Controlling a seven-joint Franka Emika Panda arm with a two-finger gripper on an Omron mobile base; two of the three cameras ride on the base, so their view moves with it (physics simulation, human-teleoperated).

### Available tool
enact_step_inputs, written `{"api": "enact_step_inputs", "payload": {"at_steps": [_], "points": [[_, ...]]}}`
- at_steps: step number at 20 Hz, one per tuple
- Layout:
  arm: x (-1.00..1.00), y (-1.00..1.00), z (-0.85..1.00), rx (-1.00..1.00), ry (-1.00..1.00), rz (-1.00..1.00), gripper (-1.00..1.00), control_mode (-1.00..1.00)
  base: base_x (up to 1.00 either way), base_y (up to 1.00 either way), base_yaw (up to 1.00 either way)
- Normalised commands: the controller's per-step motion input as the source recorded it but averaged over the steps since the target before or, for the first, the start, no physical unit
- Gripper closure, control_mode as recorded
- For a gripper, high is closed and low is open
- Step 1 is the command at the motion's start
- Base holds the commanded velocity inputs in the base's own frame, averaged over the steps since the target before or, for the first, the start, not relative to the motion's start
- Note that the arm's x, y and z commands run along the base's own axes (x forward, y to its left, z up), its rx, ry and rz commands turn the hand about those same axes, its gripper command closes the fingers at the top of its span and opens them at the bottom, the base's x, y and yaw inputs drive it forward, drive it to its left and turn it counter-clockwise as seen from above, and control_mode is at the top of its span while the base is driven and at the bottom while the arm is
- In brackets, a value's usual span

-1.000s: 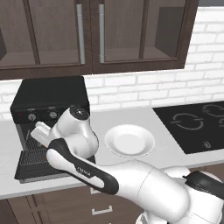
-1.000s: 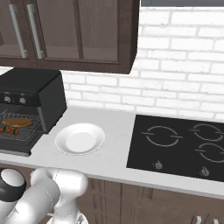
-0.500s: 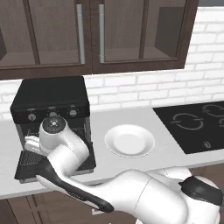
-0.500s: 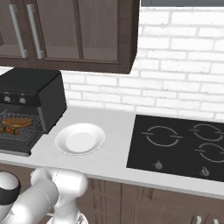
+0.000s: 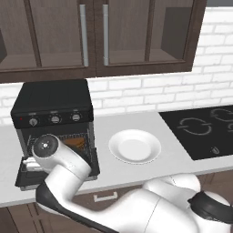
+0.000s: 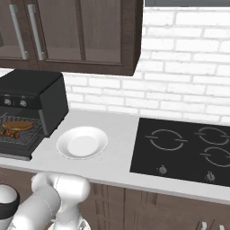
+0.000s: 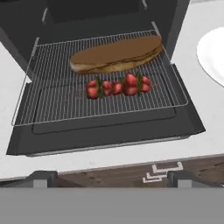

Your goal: Pick up the kebab skewer and baguette bread, and place them inside the toaster oven. Close the toaster oven door and start by setting the timer.

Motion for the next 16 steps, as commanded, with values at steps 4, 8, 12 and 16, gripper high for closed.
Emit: {"api": "enact_step_inputs", "payload": {"at_steps": [4, 8, 12, 16], "points": [[0.00, -0.24, -0.04, -0.13, -0.09, 0.30, -1.00, -1.00, 0.00, 0.00, 0.00], [-0.22, -0.31, -0.17, -0.09, -0.20, 0.22, -1.00, -1.00, 0.00, 0.00, 0.00], [-0.01, -0.09, -0.20, -0.01, -0.24, 0.00, -1.00, -1.00, 0.00, 0.00, 0.00], [0.01, -0.08, -0.07, 0.00, -0.21, 0.00, -1.00, -1.00, 0.00, 0.00, 0.00]]}}
